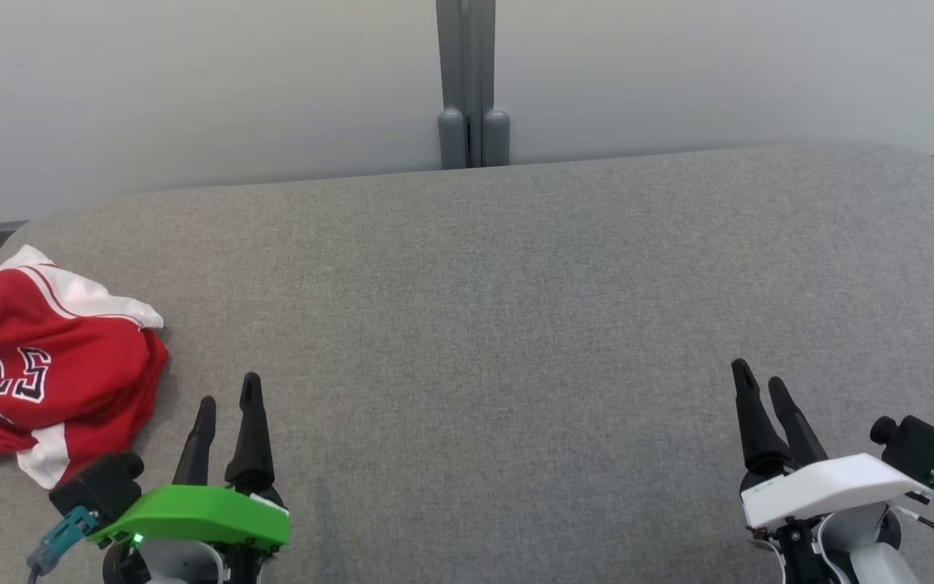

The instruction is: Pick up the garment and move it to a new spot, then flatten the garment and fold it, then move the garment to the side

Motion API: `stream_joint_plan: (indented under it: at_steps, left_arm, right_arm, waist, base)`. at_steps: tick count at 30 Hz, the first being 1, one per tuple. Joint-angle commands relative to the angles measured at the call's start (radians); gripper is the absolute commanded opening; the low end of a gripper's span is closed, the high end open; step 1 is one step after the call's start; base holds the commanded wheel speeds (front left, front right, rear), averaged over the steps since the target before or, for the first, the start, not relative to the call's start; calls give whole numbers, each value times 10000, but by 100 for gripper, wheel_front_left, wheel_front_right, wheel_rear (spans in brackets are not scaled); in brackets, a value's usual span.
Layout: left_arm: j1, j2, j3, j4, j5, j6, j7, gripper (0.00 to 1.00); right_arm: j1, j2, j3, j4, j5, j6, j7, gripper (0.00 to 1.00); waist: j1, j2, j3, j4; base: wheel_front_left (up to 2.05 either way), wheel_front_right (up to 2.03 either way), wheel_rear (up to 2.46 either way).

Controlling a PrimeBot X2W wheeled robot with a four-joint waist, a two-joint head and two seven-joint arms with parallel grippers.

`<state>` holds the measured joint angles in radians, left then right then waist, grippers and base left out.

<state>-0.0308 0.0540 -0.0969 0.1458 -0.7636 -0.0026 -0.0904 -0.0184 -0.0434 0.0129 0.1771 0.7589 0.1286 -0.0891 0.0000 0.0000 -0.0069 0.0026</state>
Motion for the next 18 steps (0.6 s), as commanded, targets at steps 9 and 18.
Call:
stream_joint_plan:
  at_steps: [9,18]
  left_arm:
    - [114,-5,-45,-288,1306,143,-324,100]
    - [278,-26,-53,-306,2263,193,-567,100]
  right_arm:
    - [83,-60,148,-309,-1226,26,-341,100]
    - [203,-65,290,-482,-2118,27,-579,100]
  waist:
    - [0,0,-1,5]
    - [0,0,2,-4]
  base:
    - [0,0,0]
    - [0,0,0]
